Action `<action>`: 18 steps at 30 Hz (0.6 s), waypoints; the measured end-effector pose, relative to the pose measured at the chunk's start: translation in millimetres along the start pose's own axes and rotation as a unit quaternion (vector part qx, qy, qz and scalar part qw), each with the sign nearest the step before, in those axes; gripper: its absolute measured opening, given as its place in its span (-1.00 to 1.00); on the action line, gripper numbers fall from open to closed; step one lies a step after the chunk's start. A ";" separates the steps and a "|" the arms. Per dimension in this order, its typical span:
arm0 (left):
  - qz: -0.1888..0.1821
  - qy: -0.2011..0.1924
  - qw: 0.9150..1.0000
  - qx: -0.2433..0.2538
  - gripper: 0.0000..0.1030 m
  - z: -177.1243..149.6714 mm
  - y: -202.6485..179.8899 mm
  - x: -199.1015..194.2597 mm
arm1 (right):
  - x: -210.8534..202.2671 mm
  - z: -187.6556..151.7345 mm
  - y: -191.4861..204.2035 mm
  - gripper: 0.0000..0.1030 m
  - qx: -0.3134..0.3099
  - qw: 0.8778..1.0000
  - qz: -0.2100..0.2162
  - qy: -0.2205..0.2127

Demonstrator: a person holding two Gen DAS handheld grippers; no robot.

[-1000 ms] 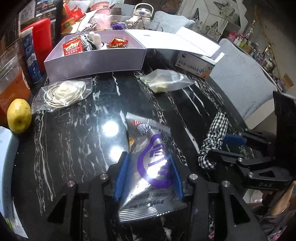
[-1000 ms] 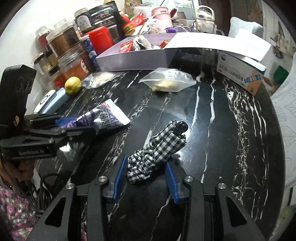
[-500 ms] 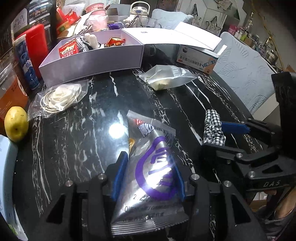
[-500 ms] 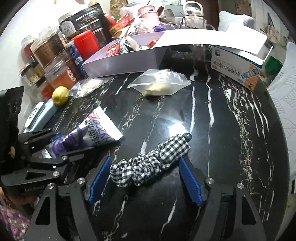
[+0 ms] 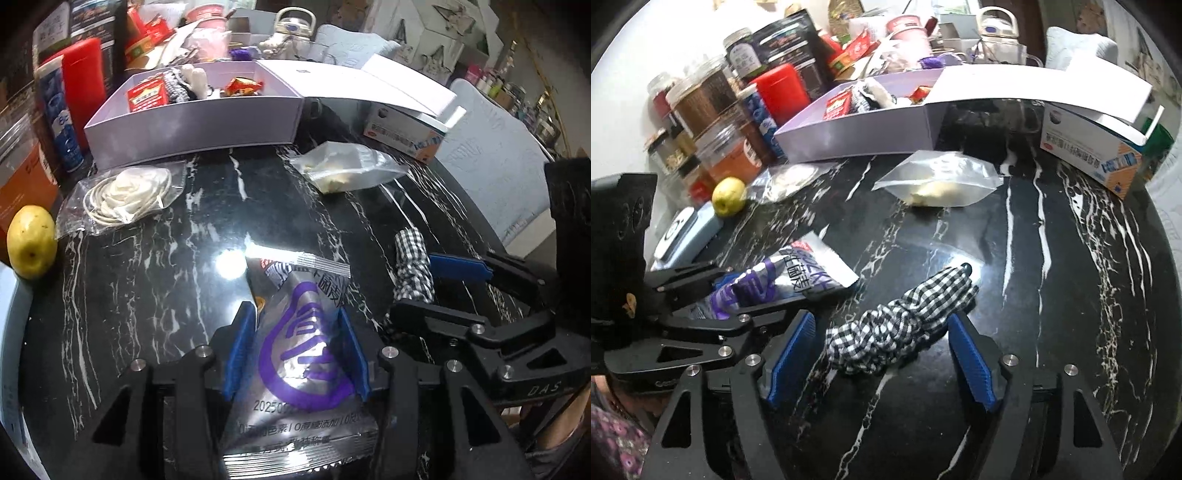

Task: Organize soft objects
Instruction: 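Lift the GOZI bag with the left tool while the right tool regrips the scrunchie lengthwise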

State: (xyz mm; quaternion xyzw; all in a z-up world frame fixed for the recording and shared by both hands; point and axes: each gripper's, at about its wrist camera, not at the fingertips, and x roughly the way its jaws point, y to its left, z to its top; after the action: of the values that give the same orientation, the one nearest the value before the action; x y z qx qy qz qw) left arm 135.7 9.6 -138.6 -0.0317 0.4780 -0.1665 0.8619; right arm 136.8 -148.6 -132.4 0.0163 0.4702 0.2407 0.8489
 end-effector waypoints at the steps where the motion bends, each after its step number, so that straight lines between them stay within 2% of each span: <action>1: 0.007 -0.003 1.000 0.000 -0.11 0.3 0.9 0.3 | -0.7 0.6 -0.8 0.47 0.002 1.000 -0.003 -0.002; 4: 0.048 -0.007 0.999 0.007 -0.11 1.9 2.7 1.6 | 1.1 2.2 -2.6 0.47 0.009 1.000 -0.017 0.002; 7: 0.053 -0.012 0.999 -0.002 -0.11 2.0 11.0 0.1 | 7.3 4.0 -2.9 0.46 0.018 0.999 -0.039 0.007; 13: 0.062 -0.017 0.998 0.010 -0.11 0.3 11.4 0.5 | 15.2 6.1 9.8 0.42 0.002 0.997 -0.081 0.015; 14: 0.062 -0.017 0.998 0.008 -0.12 0.4 11.9 0.3 | 16.8 5.9 12.6 0.31 -0.005 0.996 -0.093 0.015; 15: 0.061 -0.018 0.998 0.006 -0.12 0.5 12.4 -0.4 | 17.5 5.2 14.3 0.09 -0.011 0.995 -0.103 0.013; 16: 0.059 -0.019 0.998 0.005 -0.13 0.6 13.1 -0.6 | 17.4 4.5 15.3 -0.01 -0.013 0.993 -0.115 0.011; 18: 0.069 -0.018 0.997 0.012 -0.14 0.3 10.5 0.0 | 16.0 3.6 12.9 -0.41 -0.011 0.993 -0.121 0.006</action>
State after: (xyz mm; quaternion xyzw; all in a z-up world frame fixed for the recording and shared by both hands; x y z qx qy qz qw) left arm 138.6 19.5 -140.7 0.0085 0.4610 -0.1119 0.8803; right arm 141.7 -129.7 -139.8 -0.0517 0.4713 0.1411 0.8691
